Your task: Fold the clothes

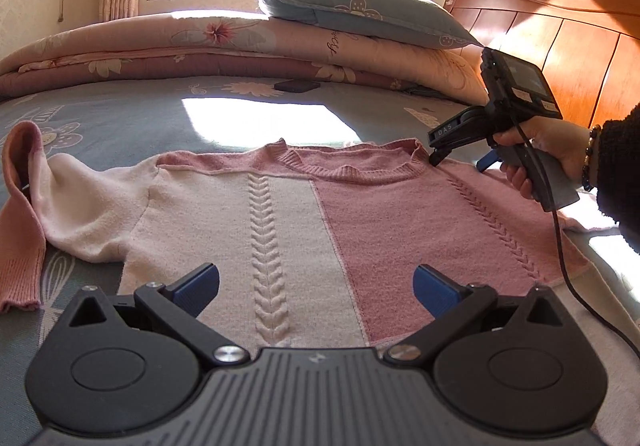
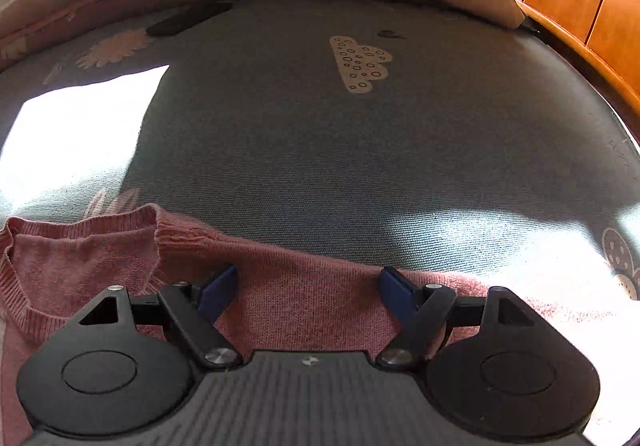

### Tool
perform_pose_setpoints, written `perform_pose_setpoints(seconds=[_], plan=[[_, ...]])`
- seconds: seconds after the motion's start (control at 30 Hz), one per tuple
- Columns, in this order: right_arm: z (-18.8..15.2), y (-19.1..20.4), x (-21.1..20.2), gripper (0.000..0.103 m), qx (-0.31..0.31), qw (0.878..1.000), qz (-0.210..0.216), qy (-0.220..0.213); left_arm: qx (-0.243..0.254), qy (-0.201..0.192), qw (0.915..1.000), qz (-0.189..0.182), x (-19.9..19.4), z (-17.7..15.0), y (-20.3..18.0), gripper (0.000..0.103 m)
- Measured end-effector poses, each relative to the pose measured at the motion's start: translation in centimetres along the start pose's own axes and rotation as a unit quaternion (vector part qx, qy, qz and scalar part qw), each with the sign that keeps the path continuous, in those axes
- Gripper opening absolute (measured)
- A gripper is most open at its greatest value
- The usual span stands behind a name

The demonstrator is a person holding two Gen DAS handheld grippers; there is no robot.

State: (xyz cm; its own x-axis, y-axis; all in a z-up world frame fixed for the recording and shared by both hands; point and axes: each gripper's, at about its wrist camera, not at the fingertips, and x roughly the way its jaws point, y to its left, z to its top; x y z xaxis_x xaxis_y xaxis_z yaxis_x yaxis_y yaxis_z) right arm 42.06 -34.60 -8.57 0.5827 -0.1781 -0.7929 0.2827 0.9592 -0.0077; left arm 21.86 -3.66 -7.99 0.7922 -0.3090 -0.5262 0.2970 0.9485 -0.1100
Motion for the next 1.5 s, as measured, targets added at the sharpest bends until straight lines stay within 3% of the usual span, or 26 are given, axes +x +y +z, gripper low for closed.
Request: perform_pose_setpoints(seconds=[0.13, 0.3, 0.4, 0.53, 0.73, 0.87, 0.97, 1.13, 1.23, 1.37, 1.5], plan=[[1.5, -0.6, 0.9, 0.087, 0.032, 0.999, 0.012, -0.017, -0.008, -0.005, 0.9999, 0.004, -0.1, 0.2, 0.7, 0.102], [0.8, -2.7, -2.2, 0.086, 0.060, 0.997, 0.037, -0.026, -0.036, -0.001, 0.9993, 0.012, -0.2, 0.6, 2.0, 0.102], [-0.7, -3.9, -5.4, 0.086, 0.050, 0.997, 0.051, -0.012, -0.055, 0.005, 0.9983, 0.015, -0.1, 0.7, 2.6, 0.102], [-3.5, -6.5, -9.2, 0.086, 0.069, 0.992, 0.104, 0.010, -0.077, 0.016, 0.9969, 0.006, 0.0, 0.7, 3.0, 0.102], [-8.8, -8.6, -11.2, 0.086, 0.086, 0.982, 0.161, 0.050, -0.077, 0.014, 0.9969, 0.006, 0.1, 0.6, 2.7, 0.102], [-10.5, -9.2, -10.4, 0.085, 0.079, 0.984, 0.152, 0.043, -0.083, 0.019, 0.9964, 0.000, 0.1, 0.5, 2.7, 0.102], [-10.1, -9.4, -11.7, 0.084, 0.094, 0.991, 0.091, 0.012, -0.084, 0.016, 0.9963, 0.002, 0.0, 0.5, 2.7, 0.102], [-11.0, -7.3, -13.6, 0.084, 0.072, 0.984, 0.165, 0.012, -0.089, 0.018, 0.9959, -0.007, -0.1, 0.6, 2.6, 0.102], [-12.2, -6.3, -12.5, 0.084, 0.061, 0.984, 0.163, 0.044, -0.086, 0.018, 0.9961, -0.008, -0.1, 0.5, 2.5, 0.102], [-13.7, -7.5, -12.5, 0.081, 0.101, 0.985, 0.133, 0.048, -0.087, 0.016, 0.9960, -0.005, -0.2, 0.6, 2.5, 0.102], [-16.0, -6.5, -14.7, 0.084, 0.097, 0.980, 0.169, 0.039, -0.086, 0.017, 0.9961, -0.009, -0.2, 0.5, 2.4, 0.103]])
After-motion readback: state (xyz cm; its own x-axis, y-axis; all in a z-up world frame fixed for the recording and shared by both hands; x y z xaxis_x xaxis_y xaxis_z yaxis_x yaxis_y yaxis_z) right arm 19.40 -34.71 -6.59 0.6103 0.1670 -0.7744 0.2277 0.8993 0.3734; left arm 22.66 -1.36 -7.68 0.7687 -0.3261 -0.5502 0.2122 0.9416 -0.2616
